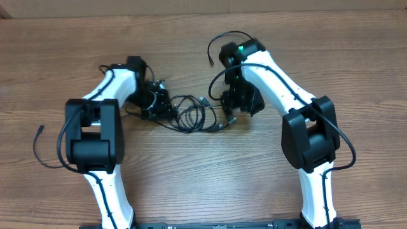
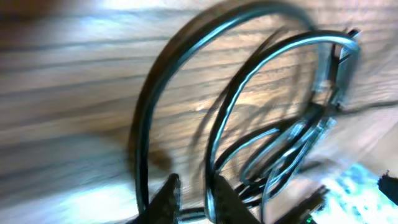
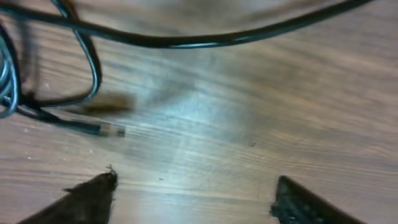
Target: Untangle cables
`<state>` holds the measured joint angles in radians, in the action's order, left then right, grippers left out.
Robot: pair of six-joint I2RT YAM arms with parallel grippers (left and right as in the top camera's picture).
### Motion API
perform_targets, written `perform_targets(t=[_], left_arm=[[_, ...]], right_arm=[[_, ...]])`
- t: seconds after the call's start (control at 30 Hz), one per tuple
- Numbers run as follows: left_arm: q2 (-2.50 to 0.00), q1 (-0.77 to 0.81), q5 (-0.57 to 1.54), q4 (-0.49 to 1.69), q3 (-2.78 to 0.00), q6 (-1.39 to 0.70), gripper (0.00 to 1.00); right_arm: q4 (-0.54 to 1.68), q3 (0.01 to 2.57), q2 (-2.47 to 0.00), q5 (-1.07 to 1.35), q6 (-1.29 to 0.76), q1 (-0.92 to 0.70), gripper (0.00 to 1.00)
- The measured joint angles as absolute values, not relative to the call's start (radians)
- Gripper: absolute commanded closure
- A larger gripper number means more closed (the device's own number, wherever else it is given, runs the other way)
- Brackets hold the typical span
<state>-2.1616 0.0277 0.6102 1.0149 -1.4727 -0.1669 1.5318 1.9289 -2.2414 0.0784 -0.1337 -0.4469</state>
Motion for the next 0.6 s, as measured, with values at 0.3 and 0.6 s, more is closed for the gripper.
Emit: perform_targets(t=[0.3,0.6], left_arm=[[-2.1,-0.002,0.605,1.14,-1.588,-0.103,0.68],[-2.087,0.0,0.421,1.179,-1.552,-0.215,0.43]], right_arm=[[1.333,1.932,-2.241,0.118,-0.162,-0.439,0.19],[1.244,1.932,-2.241,0.128,-0.28,-0.419,0.0]])
